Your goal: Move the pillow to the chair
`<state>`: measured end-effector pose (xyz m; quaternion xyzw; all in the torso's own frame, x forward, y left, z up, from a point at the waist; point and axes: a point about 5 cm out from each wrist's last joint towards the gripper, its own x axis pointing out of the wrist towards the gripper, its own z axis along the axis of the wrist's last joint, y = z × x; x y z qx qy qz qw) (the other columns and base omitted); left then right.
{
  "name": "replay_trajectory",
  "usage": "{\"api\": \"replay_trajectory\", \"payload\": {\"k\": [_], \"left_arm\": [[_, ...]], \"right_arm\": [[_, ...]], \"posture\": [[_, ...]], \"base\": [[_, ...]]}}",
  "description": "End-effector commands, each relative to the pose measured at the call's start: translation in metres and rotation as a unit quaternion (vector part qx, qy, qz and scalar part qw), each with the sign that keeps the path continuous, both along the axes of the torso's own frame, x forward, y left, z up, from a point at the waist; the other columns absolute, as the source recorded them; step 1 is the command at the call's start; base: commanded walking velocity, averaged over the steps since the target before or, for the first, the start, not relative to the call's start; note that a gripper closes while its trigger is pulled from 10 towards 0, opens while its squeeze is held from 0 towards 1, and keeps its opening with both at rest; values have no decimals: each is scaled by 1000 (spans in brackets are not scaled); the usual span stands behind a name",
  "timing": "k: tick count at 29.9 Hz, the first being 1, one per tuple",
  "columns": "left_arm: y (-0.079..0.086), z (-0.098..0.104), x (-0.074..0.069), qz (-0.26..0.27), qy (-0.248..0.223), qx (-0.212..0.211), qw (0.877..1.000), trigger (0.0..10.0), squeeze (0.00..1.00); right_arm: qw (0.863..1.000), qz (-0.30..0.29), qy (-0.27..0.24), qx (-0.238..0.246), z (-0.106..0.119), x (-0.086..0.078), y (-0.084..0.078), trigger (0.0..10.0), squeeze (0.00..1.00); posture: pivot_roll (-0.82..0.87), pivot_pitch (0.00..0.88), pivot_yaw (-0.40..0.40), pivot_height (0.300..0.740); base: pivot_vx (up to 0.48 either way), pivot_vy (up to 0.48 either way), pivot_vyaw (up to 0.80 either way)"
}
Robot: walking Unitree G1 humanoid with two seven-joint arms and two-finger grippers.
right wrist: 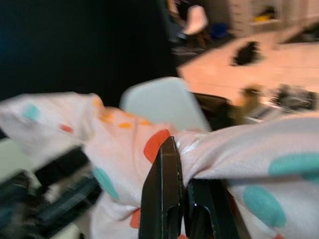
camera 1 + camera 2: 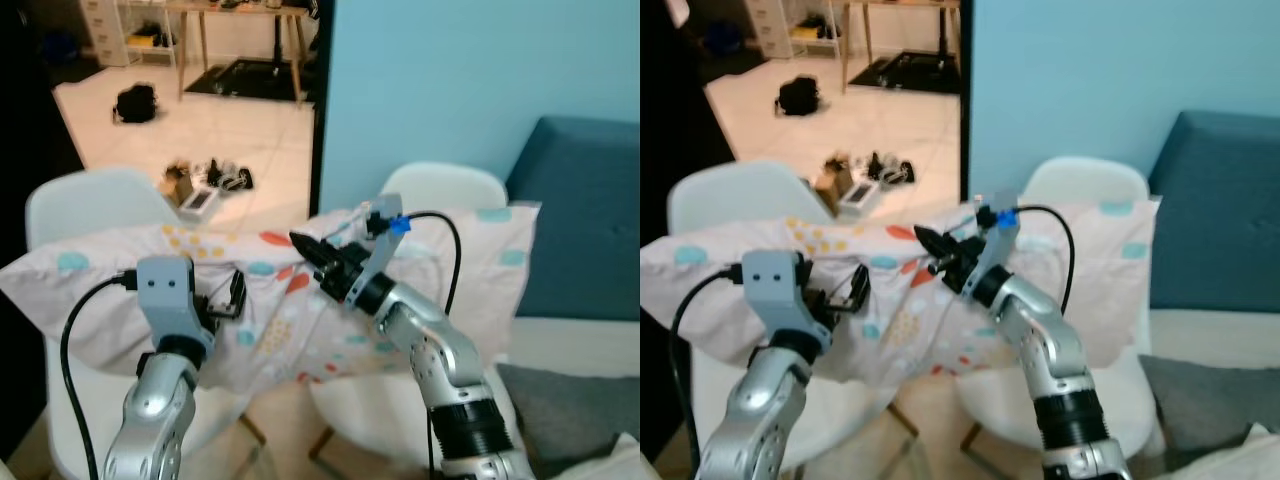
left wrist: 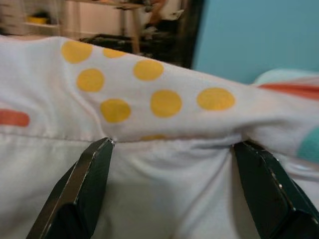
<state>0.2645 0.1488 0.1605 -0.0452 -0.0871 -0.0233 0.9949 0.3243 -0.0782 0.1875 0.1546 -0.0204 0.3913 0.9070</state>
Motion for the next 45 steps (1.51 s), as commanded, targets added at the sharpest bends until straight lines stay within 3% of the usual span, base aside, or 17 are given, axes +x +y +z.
{"api": "replay_trajectory", "payload": {"k": [1,14,19,30,38,45], "left_arm": [[1,-9,-1,-3,20,2,1000,10000,0],[-2,-13,0,-20,33,3,999,10000,0],[-4,-12,0,-28,32,10,999,10000,0],[-6,-11,0,-35,30,18,999,10000,0],[2,-6,1,-10,16,13,1000,10000,0],[11,-1,4,4,5,20,1000,10000,0]], "right_arm": [[999,5,-41,24,20,0,4,10000,0],[999,-3,-34,26,19,1,4,10000,0],[999,-3,-33,31,20,1,4,10000,0],[999,-2,-35,27,21,1,4,10000,0],[1000,2,-31,-6,26,8,9,10000,0],[999,25,-31,10,34,10,18,10000,0]], "posture": [[91,0,-42,740],[92,0,-41,740],[89,0,-37,740],[89,0,-41,740],[89,0,-45,740],[94,0,-51,725]], "base": [[420,0,-712],[44,0,-681],[0,0,0],[0,-418,0],[0,0,0],[0,0,0]]}}
